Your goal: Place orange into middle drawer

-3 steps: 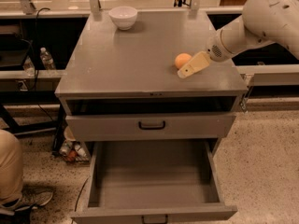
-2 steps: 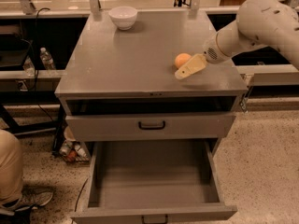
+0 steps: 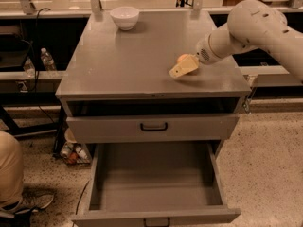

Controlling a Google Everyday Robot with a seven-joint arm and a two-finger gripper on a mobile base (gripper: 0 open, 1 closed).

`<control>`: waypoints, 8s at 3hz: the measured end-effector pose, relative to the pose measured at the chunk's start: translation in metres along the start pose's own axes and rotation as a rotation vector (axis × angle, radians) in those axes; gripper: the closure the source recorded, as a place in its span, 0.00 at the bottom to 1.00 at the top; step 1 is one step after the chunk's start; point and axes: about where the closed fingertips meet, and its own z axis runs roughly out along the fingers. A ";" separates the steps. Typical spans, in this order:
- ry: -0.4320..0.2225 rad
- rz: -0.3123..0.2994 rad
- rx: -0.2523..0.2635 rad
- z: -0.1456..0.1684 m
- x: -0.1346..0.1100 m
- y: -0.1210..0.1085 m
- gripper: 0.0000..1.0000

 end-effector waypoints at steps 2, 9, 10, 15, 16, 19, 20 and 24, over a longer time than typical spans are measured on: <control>-0.004 0.015 -0.012 0.017 -0.005 0.010 0.64; -0.018 0.216 -0.141 -0.109 0.117 0.105 1.00; -0.020 0.216 -0.140 -0.110 0.116 0.104 1.00; 0.110 0.269 -0.258 -0.010 0.242 0.169 1.00; 0.108 0.273 -0.278 0.003 0.255 0.171 1.00; -0.028 0.166 -0.389 0.087 0.293 0.207 1.00; -0.060 0.165 -0.392 0.133 0.311 0.224 1.00; -0.095 0.188 -0.329 0.220 0.333 0.238 0.83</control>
Offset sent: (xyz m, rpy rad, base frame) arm 0.0073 0.0251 -0.0112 0.0280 0.0118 -0.0046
